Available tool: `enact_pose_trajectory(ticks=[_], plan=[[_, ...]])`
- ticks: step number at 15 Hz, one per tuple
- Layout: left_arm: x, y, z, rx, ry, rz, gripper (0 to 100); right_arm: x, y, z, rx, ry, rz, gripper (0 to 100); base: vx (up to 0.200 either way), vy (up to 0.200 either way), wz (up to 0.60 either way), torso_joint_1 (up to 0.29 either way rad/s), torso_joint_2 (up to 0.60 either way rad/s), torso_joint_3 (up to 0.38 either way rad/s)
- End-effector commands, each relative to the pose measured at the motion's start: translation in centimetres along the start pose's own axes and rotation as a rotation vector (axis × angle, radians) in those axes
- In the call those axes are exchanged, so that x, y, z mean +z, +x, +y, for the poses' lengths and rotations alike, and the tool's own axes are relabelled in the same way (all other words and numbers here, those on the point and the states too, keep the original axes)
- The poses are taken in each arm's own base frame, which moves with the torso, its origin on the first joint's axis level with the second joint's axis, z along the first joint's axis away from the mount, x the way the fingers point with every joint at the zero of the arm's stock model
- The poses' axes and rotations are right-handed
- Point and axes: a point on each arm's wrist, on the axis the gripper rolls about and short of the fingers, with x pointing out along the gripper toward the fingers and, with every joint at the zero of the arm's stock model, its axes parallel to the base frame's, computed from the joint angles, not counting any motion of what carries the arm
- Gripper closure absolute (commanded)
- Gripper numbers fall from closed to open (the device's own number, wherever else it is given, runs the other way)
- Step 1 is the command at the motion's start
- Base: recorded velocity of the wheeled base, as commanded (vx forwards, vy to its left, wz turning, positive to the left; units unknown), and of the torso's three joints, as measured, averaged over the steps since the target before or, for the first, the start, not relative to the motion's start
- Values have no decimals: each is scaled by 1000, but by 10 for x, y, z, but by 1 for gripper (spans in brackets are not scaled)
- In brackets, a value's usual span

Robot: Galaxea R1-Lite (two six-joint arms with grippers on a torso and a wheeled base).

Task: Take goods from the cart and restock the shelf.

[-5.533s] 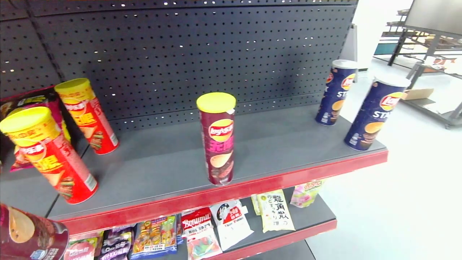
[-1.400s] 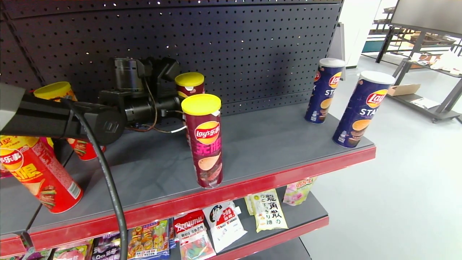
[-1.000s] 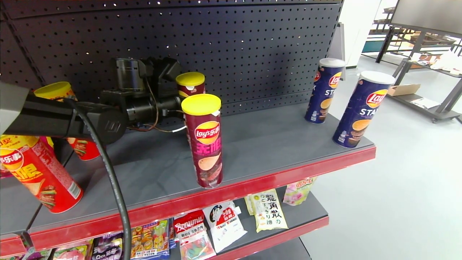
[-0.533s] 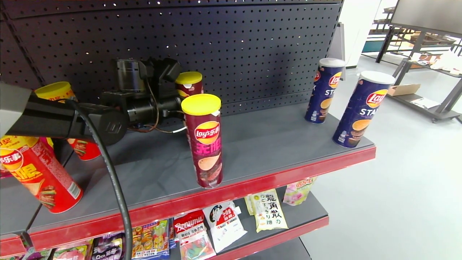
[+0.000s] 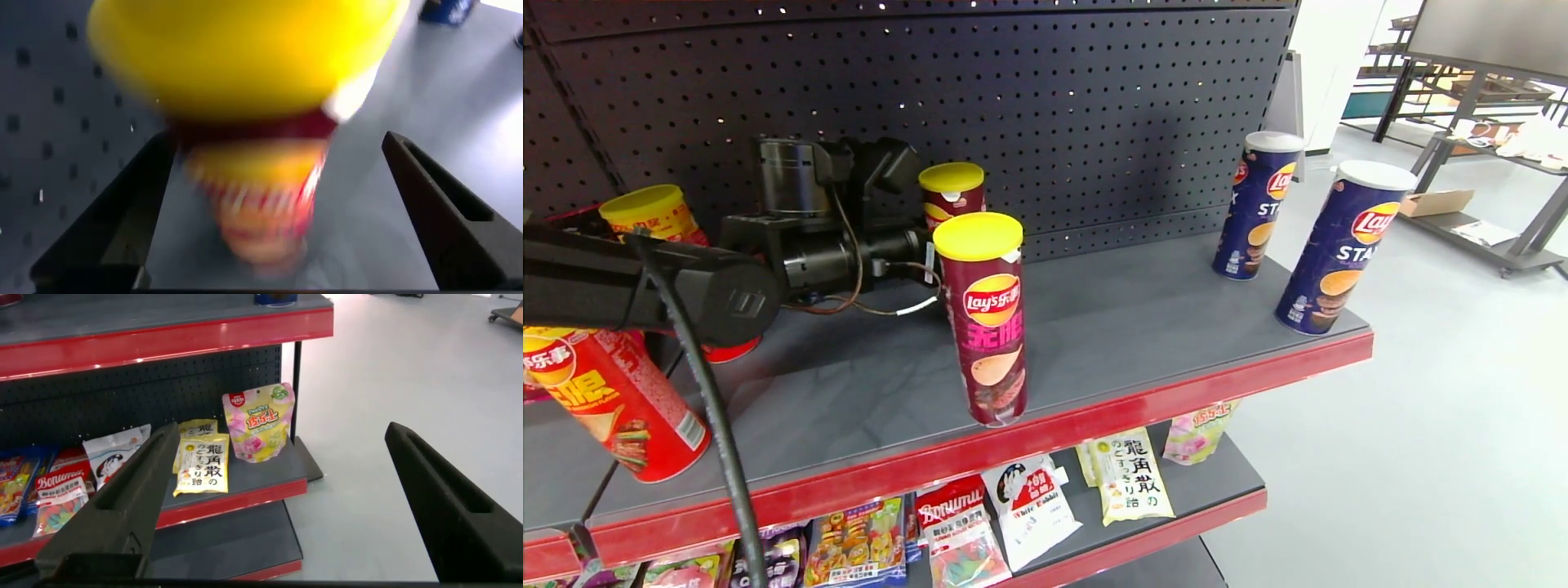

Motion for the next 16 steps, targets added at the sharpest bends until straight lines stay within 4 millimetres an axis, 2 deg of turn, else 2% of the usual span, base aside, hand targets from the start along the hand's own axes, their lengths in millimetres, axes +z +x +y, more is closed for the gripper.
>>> enact_pose_trajectory(ticks=[1, 4, 7, 8, 9, 10, 11, 12, 13, 15, 16], plan=[[7, -34, -4, 16, 2, -14, 0, 0, 0, 0, 0, 0, 2, 0, 0, 0, 0, 0, 0, 0], [6, -65, -8, 36, -1, -14, 0, 0, 0, 0, 0, 0, 2, 0, 0, 0, 0, 0, 0, 0], [7, -124, -23, 76, 5, -7, 0, 0, 0, 0, 0, 0, 2, 0, 0, 0, 0, 0, 0, 0], [4, -160, -27, 138, 3, 14, 0, 0, 0, 0, 0, 0, 2, 0, 0, 0, 0, 0, 0, 0], [2, -229, -52, 123, 14, 27, 0, 0, 0, 0, 0, 0, 2, 0, 0, 0, 0, 0, 0, 0], [-5, -275, -70, 116, 11, 24, 0, 0, 0, 0, 0, 0, 2, 0, 0, 0, 0, 0, 0, 0], [-13, -312, -85, 117, 15, -8, 0, 0, 0, 0, 0, 0, 2, 0, 0, 0, 0, 0, 0, 0], [-18, -330, -93, 119, 11, -33, 0, 0, 0, 0, 0, 0, 2, 0, 0, 0, 0, 0, 0, 0], [-30, -361, -107, 135, -19, -98, 0, 0, 0, 0, 0, 0, 2, 0, 0, 0, 0, 0, 0, 0], [-44, -381, -115, 190, -59, -154, 0, 0, 0, 0, 0, 0, 2, 0, 0, 0, 0, 0, 0, 0], [-63, -386, -118, 274, -76, -161, 0, 0, 0, 0, 0, 0, 2, 0, 0, 0, 0, 0, 0, 0]])
